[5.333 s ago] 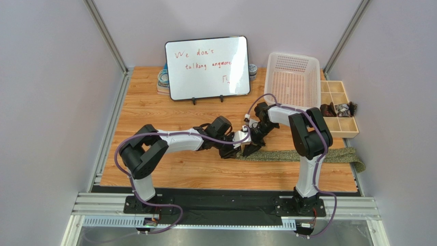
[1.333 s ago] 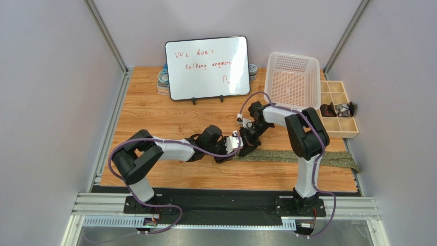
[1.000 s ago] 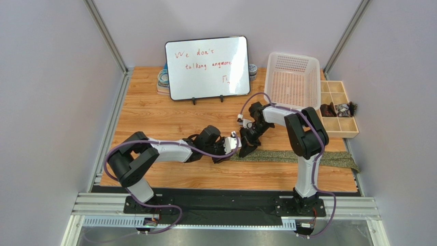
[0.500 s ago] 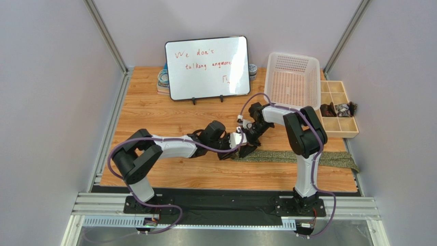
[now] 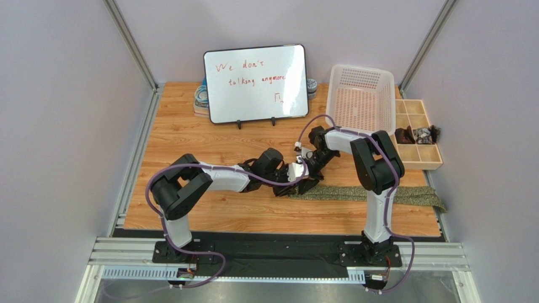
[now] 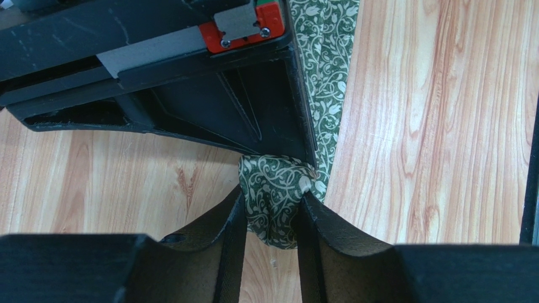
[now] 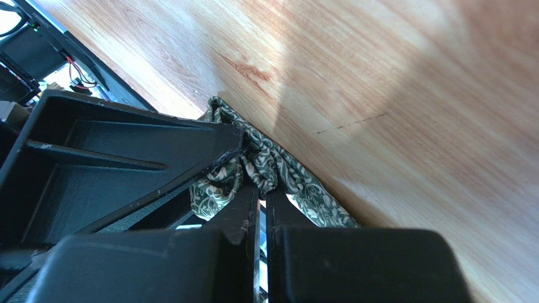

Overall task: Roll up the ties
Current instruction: Roll the tie at the center of the board.

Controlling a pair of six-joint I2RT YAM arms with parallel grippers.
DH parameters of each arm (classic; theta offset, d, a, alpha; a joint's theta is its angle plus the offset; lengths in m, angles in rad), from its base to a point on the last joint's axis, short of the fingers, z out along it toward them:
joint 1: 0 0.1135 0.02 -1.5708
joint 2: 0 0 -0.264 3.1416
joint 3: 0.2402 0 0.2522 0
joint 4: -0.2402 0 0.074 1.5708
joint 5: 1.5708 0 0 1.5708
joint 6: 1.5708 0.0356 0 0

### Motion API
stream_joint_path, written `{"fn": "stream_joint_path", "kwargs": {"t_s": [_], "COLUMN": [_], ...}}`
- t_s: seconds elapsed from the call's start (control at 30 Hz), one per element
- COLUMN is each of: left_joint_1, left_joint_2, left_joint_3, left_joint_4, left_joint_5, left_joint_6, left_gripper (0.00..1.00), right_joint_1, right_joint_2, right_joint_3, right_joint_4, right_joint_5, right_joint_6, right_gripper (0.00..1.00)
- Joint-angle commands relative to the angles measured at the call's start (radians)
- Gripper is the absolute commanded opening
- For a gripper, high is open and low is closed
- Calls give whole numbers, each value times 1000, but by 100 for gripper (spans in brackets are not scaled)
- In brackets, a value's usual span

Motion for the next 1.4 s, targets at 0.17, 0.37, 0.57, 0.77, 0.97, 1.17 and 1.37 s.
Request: {"fn": "stream_joint_path", "kwargs": {"t_s": [0.17,0.37,0.57,0.77,0.97,1.17,1.37], "left_joint_1": [-28,-29,-31,-31,-29,-29,-28], "left_joint_2": [39,48,65,68,65,56,16], "left_joint_3": [-7,-4,-5,-4,-5,-10,-28], "left_joint_4": [-174,-235,-244,-242,-244,-241,-230], "left_joint_5": [-79,-131,-156,-156,-159,-170,-147], "left_joint_6": [100,117,135,137,137,126,103], "left_gripper": [34,33,32,32,33,33,38], "right_joint_1": [20,-17,-68,-86,-45,-48,-48], "right_joint_2": [-15,-74,-136,-148,-119,-137,-138], "right_joint_3": [19,36,49,61,85,30,-27], "right_joint_4": [61,1,-86,-76,-65,-129,-71], "right_joint_5": [24,-15,-30,-67,-46,74,186], "right_joint_6": [-43,-43,-93,-53,-7,-73,-70], "right_gripper": [5,22,33,45,48,19,0]}}
